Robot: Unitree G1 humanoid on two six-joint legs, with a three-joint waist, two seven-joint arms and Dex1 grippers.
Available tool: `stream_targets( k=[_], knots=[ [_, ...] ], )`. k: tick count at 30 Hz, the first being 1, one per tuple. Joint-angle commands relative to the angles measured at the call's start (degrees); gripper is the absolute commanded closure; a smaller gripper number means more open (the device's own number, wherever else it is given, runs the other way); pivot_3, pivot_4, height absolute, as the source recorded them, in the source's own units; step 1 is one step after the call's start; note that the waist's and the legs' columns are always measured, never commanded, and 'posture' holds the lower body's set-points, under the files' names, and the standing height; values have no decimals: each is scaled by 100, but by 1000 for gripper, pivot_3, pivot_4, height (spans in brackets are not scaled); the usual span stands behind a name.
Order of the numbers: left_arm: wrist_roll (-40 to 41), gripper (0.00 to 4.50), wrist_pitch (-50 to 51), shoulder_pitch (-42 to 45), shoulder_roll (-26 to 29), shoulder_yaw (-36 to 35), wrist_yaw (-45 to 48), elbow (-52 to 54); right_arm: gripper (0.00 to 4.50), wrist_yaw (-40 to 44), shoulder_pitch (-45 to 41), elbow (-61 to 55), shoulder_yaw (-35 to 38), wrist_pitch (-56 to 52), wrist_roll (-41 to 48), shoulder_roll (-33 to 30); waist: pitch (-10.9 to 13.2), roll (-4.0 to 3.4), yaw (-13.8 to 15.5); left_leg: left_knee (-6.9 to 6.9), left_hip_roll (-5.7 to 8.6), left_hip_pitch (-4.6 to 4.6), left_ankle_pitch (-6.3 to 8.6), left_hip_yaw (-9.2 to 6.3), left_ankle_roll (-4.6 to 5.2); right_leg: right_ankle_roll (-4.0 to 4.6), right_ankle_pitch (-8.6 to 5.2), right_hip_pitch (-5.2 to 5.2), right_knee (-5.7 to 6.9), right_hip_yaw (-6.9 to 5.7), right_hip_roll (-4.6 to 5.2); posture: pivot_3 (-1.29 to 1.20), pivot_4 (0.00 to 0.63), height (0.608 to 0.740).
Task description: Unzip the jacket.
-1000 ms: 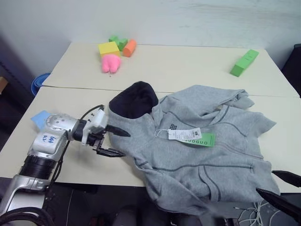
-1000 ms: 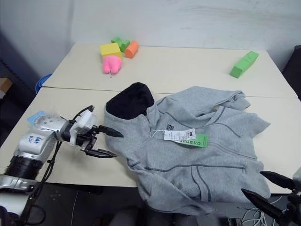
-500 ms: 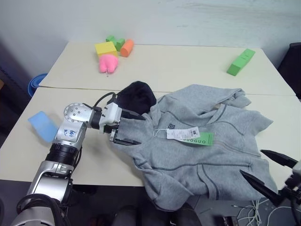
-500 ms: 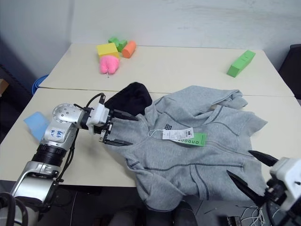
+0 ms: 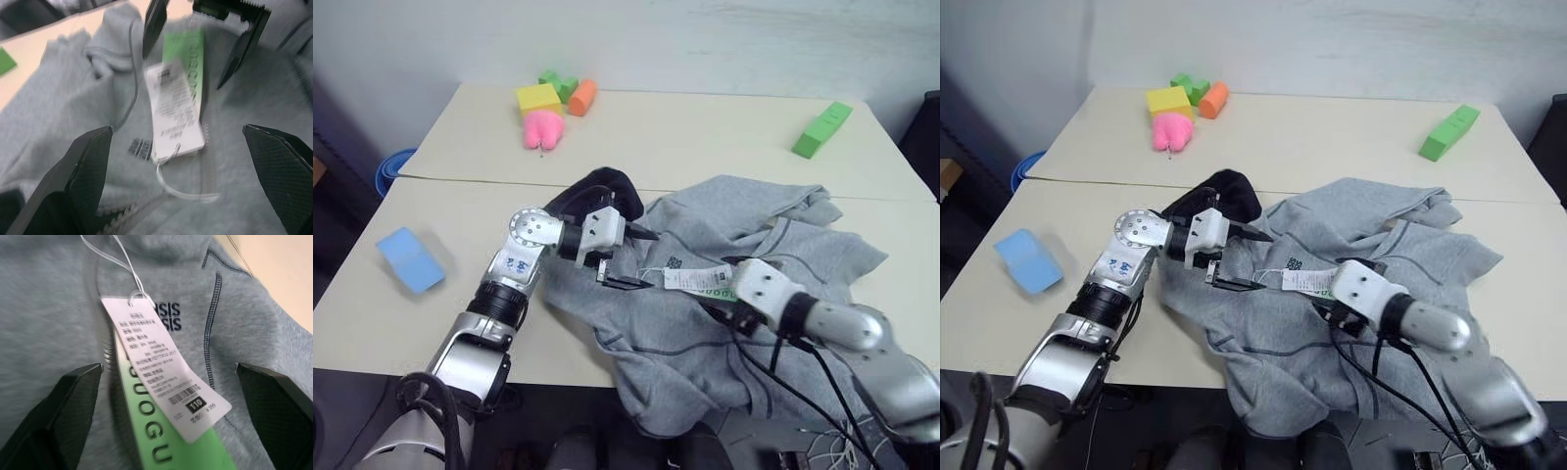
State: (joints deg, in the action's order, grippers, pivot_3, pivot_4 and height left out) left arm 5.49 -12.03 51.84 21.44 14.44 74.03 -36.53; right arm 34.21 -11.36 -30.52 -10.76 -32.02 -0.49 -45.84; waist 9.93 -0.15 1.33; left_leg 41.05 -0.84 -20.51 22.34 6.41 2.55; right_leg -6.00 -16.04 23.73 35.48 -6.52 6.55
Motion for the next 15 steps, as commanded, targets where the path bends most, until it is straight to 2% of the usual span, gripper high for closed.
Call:
stream_targets(
  k=[1,4,9,15],
  knots=[
    [-226,24,43,115,122,212,493,-480,0,-107,-378,277,-387,93,-484,194,0,0,-15,-2,-2,0,0,-1,0,0,0,0,-1,-3,-1,0,150,740],
    [-492,24,-118,170,155,297,446,-915,0,-85,-592,476,-611,63,-720,340,0,0,-21,-2,-1,-8,0,-2,-1,-1,0,4,-3,-13,-1,0,150,740],
    [-853,24,-210,205,122,275,-153,-1669,0,-318,-880,907,-797,233,-1175,648,0,1,-38,6,-15,-6,-3,-7,-4,-5,2,-3,-1,-14,3,0,150,740],
    [-702,24,-62,38,19,133,-192,-1671,0,-362,-1107,1084,-740,237,-1331,1042,-2,0,-61,8,-27,14,-10,-7,-7,-5,2,-18,10,-12,6,0,150,740]
  ],
)
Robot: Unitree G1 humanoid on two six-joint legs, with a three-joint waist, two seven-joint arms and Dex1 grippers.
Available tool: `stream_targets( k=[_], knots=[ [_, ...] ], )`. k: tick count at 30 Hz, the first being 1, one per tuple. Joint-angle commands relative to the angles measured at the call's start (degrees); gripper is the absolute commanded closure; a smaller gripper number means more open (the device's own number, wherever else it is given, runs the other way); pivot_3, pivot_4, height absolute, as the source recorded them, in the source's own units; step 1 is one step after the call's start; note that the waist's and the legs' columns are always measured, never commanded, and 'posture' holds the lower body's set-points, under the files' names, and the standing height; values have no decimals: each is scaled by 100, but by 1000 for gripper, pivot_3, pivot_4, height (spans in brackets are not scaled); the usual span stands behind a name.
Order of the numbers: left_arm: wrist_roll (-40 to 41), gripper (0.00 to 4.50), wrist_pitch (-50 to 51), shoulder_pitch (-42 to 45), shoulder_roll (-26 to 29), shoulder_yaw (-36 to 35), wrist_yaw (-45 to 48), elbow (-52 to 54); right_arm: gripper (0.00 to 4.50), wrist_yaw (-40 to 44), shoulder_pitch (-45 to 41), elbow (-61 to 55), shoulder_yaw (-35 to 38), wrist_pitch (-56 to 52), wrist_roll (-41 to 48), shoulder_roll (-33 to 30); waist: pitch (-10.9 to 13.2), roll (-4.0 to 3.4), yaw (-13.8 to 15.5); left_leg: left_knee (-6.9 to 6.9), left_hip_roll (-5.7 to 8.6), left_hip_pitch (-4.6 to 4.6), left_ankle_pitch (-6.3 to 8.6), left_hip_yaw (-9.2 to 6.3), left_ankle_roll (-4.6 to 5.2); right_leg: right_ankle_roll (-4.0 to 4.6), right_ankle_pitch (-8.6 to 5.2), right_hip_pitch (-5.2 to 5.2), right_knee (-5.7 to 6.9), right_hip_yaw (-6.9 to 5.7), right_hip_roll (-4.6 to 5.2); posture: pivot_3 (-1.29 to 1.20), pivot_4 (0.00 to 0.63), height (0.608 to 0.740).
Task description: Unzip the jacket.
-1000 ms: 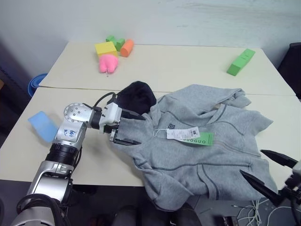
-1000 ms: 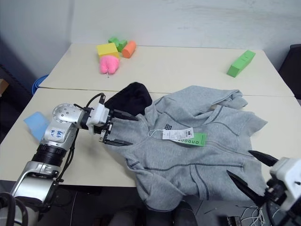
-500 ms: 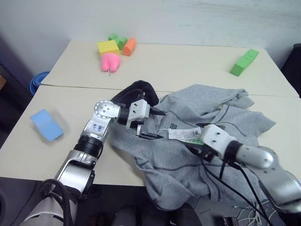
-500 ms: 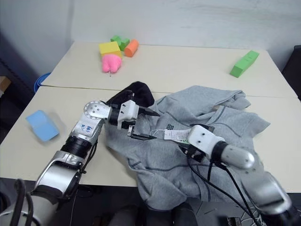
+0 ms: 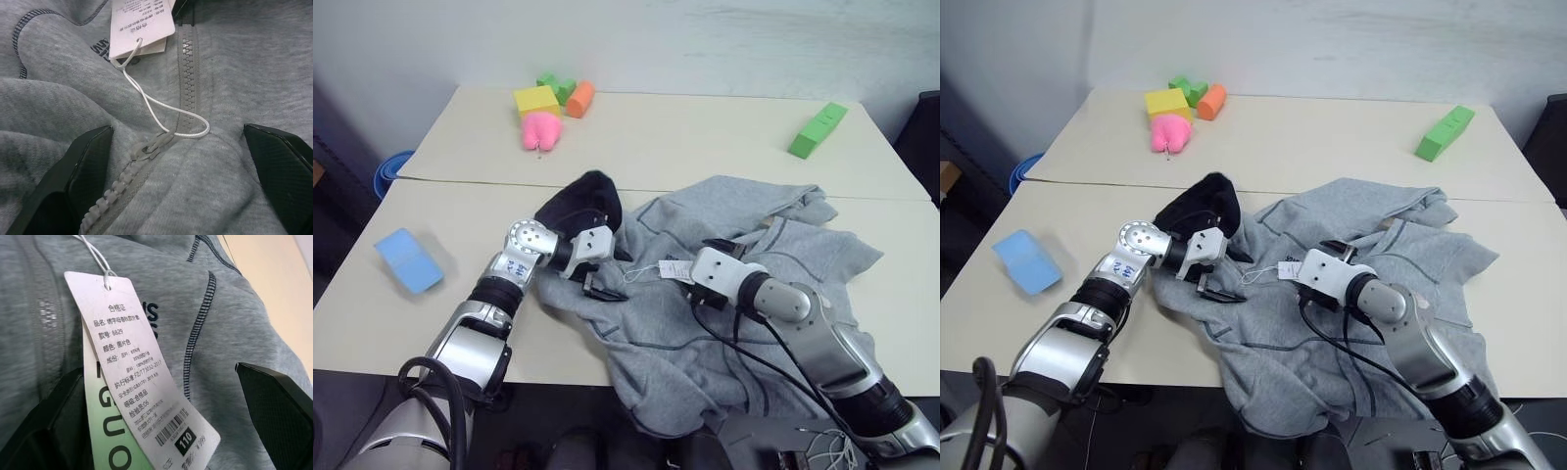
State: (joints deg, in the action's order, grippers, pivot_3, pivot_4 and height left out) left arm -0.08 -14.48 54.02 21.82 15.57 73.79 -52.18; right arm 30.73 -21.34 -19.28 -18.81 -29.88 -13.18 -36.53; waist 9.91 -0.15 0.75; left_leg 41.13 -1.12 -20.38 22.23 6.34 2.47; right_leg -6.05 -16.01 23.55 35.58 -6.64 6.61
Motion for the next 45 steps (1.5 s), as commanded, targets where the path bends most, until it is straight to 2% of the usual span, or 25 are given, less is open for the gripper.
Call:
stream_targets(
  k=[1,4,11,15,22,29,36,39,42,45],
  knots=[
    [-150,8,210,-199,-28,7,-161,-68,168,25,-123,-29,65,13,-62,138,-1,-1,-6,0,-1,1,0,-1,0,0,0,0,1,0,-1,0,150,740],
    [-169,0,260,-300,-38,-25,-133,40,843,113,-203,136,47,46,-120,157,-1,-1,-6,0,1,0,0,-2,0,0,0,0,2,0,2,0,150,740],
    [-178,0,402,-493,0,-56,-105,244,3198,-118,-297,751,1,747,-524,59,-1,-1,-25,-2,1,0,0,-3,1,0,0,0,2,-2,3,0,150,740],
    [-193,0,491,-611,34,-63,-95,366,4468,-406,-169,730,303,1173,-769,-91,-1,-2,-52,-5,1,0,0,-4,1,1,0,1,2,-2,4,0,150,740],
    [-212,0,613,-836,64,-43,-121,571,4468,-741,476,264,1437,1752,-899,-723,-2,-3,-68,-9,2,0,0,-9,0,1,0,-1,-1,-2,4,0,150,740],
    [-250,0,673,-980,57,-6,-156,633,4468,-602,1379,-249,2832,2094,-736,-1262,-2,-3,-28,-10,4,0,0,-11,0,1,0,-3,-6,-2,4,0,150,740],
    [-246,0,856,-1048,47,34,-183,643,4468,-641,2234,-188,4243,2555,-624,-1406,-2,-3,42,-12,3,3,1,-6,0,1,0,-7,-11,1,2,0,150,740],
    [-138,0,1168,-1089,50,-10,-123,714,4468,-590,2435,-227,4395,2849,-505,-1325,-6,-3,40,-16,2,15,1,1,0,1,-1,-13,-10,8,1,0,150,740],
    [105,0,1600,-1102,-13,-176,-70,819,4468,-518,2397,-312,4106,2950,-353,-1128,-18,-9,-32,-19,-8,24,2,8,-2,1,-1,-18,-12,14,-6,0,150,740],
    [135,0,1491,-1108,22,-185,37,902,4468,-476,2269,-391,3749,2779,-282,-888,-20,-13,-79,-18,-11,25,-1,9,-6,0,-1,-17,-8,16,-6,0,150,740]
  ],
)
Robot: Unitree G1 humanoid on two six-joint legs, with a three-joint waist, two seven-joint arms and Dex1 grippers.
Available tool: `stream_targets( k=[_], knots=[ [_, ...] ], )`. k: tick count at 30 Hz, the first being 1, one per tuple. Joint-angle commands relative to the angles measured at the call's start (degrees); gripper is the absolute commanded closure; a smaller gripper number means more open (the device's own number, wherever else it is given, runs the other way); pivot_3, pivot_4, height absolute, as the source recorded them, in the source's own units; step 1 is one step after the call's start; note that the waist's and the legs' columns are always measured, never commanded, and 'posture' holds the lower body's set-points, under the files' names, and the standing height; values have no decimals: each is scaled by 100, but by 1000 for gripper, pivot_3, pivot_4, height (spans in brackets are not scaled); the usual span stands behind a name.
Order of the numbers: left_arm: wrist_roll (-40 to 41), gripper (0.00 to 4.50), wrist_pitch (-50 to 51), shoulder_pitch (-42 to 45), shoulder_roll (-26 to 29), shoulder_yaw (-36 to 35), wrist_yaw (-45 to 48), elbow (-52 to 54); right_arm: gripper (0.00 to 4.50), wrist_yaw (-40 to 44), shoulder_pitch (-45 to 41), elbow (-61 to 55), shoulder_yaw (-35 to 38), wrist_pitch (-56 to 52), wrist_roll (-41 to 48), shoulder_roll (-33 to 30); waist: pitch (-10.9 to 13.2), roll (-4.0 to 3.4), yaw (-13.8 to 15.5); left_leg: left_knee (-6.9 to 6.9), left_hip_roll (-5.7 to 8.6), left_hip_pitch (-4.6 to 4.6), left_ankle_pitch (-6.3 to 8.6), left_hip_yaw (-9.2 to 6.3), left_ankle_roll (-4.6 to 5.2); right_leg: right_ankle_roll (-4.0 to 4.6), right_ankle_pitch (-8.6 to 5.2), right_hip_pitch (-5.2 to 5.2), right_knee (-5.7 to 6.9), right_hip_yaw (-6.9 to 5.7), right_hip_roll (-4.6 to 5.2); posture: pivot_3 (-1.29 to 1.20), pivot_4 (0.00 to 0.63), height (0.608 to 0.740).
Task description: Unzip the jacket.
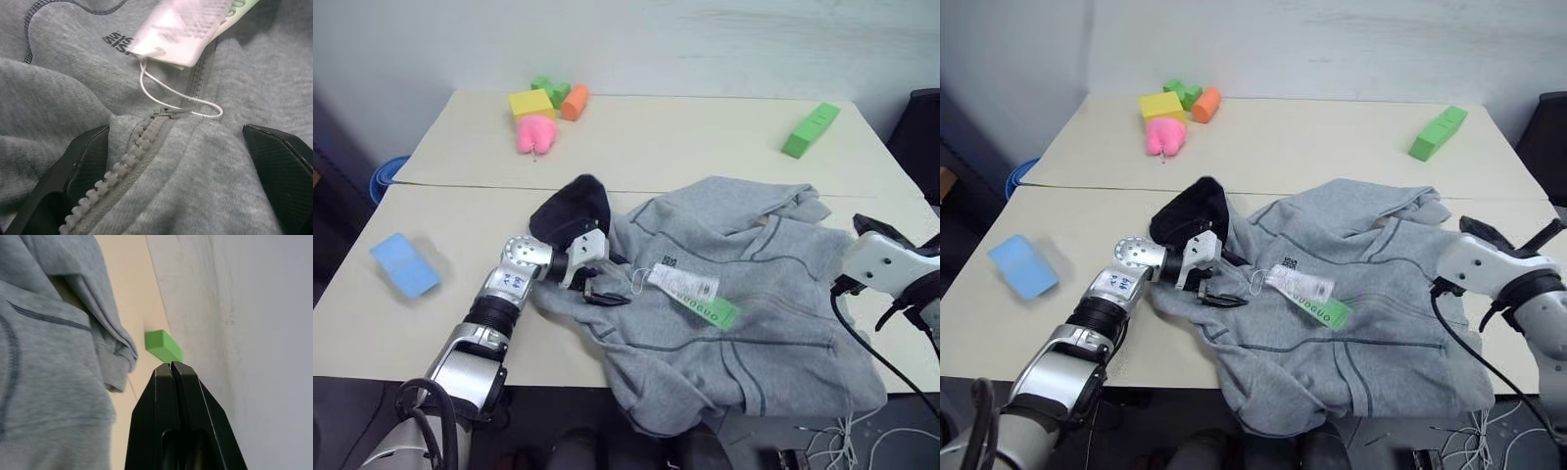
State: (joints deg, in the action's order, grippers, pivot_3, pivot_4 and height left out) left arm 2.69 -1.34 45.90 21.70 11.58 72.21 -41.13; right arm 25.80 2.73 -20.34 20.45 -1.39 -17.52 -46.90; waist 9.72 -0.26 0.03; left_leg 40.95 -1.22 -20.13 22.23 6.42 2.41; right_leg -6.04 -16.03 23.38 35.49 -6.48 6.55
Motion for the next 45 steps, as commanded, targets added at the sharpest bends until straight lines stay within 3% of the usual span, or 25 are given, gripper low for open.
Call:
stream_targets(
  k=[1,2,5,10,16,24,34,45],
  knots=[
    [-105,0,90,-278,83,180,258,-190,4468,134,-228,-414,-264,-291,553,372,-1,-3,-9,0,0,-1,0,0,0,0,0,1,1,0,1,0,150,740],
    [-40,0,26,-262,129,141,372,-172,4468,191,-305,-548,-312,-436,908,584,-2,-3,-9,0,1,-1,0,1,0,1,0,4,2,2,1,0,150,740],
    [65,0,-8,-206,305,68,613,-115,3900,515,-356,-990,-515,-925,1676,970,-2,-4,-18,0,-2,-6,2,0,-3,4,-2,12,4,-1,-1,0,150,740],
    [409,0,68,-107,719,-188,1104,196,2131,1122,-497,-1732,-1770,-1771,2229,1091,1,1,-93,-3,-17,-9,5,5,-8,9,-5,19,1,-2,-14,0,150,740],
    [1297,0,650,47,888,-744,1514,941,87,1202,-1142,-1397,-3297,-2135,1584,1202,12,12,-131,3,-20,-27,8,2,-13,20,-11,38,11,-8,-11,0,150,740],
    [991,0,-118,339,598,-598,1154,748,87,731,-1887,-219,-4079,-1716,475,1423,14,15,9,8,1,-39,9,-15,-7,20,-11,37,10,-22,1,0,150,740],
    [398,0,-1014,826,116,-144,983,-85,87,551,-1918,-326,-3560,-2100,85,1295,16,19,-6,11,5,-51,7,-26,-5,16,-9,36,5,-38,0,0,150,740],
    [-82,0,-1611,1303,-155,-141,192,-1304,87,598,-1847,-256,-2816,-2332,532,1349,20,25,14,12,11,-62,4,-39,-1,12,-7,37,2,-47,5,0,150,740]
  ],
)
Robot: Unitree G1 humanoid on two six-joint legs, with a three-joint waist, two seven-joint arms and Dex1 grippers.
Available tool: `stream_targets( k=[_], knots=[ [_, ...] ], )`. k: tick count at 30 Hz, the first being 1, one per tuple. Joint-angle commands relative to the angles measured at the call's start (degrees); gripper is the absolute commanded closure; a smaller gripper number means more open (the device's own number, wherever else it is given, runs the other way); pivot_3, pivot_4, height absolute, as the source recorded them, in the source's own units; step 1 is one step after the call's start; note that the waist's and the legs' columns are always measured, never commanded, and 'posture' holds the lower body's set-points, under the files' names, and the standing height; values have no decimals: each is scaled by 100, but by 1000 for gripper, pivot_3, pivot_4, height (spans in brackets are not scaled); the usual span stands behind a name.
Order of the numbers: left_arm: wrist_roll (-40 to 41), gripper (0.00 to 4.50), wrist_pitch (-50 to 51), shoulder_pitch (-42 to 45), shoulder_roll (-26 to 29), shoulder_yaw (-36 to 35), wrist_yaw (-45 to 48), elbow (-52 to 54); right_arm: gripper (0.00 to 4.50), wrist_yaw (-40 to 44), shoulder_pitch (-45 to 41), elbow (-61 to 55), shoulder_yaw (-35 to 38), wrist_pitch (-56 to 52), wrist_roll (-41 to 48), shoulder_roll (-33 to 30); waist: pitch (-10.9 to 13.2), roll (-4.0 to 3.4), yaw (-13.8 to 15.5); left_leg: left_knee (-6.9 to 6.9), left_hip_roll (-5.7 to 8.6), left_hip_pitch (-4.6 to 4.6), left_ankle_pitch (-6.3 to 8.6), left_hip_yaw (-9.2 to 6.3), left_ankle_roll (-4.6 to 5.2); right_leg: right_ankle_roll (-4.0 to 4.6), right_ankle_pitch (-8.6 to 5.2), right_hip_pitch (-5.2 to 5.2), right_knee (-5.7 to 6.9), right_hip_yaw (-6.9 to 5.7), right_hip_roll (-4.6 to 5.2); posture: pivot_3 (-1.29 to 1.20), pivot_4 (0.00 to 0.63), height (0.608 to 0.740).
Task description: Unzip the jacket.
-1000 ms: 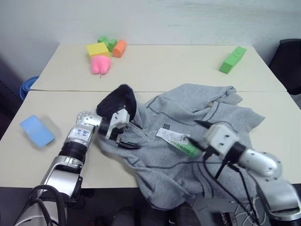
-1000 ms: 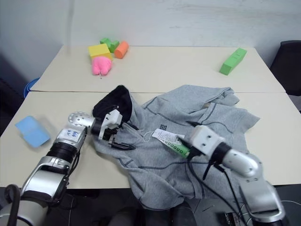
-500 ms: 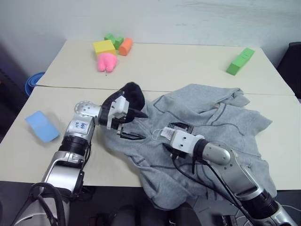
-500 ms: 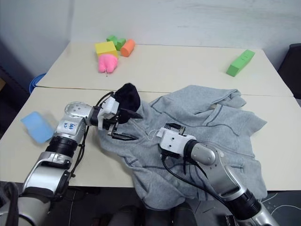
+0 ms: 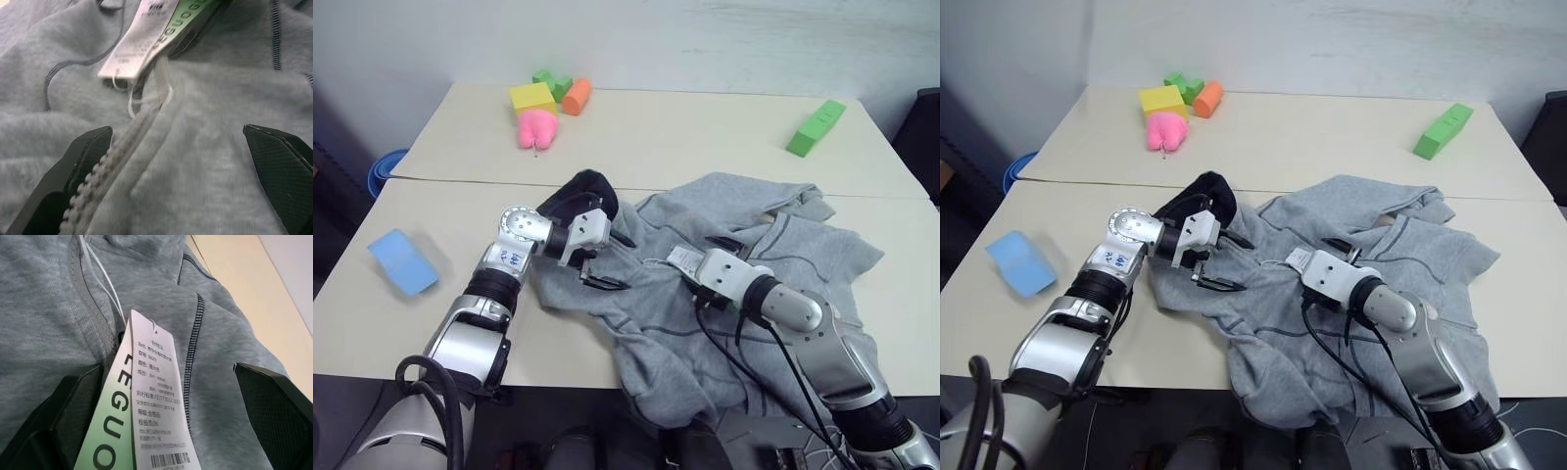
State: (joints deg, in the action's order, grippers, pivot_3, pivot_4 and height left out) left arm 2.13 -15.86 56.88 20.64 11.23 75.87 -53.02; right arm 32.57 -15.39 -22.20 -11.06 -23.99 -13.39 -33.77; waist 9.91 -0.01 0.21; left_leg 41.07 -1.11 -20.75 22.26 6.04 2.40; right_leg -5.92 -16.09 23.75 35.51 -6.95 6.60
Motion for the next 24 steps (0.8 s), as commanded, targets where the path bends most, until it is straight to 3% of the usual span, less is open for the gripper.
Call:
stream_targets(
  k=[1,10,15,24],
  knots=[
    [-16,0,-157,234,-71,-125,-192,-166,87,-47,-47,-76,397,-134,230,83,0,1,-7,1,0,-3,0,-1,0,-1,1,1,-2,-3,0,0,150,740],
    [-138,0,-248,306,-57,-90,-325,-459,87,175,62,-117,786,-620,805,19,0,0,-7,9,1,-21,-1,-18,2,-2,1,2,-4,-19,1,0,150,740],
    [-170,0,-298,223,-64,-83,-351,-455,87,700,291,-399,1059,-854,1445,-215,0,0,5,16,9,-38,-3,-38,5,-4,2,5,-5,-32,5,0,150,740],
    [-140,0,-311,104,-67,-116,-415,-387,87,41,266,-174,1087,-465,1064,-174,0,0,-14,15,17,-39,-7,-41,-1,-6,3,4,-7,-37,4,0,150,740]
  ],
)
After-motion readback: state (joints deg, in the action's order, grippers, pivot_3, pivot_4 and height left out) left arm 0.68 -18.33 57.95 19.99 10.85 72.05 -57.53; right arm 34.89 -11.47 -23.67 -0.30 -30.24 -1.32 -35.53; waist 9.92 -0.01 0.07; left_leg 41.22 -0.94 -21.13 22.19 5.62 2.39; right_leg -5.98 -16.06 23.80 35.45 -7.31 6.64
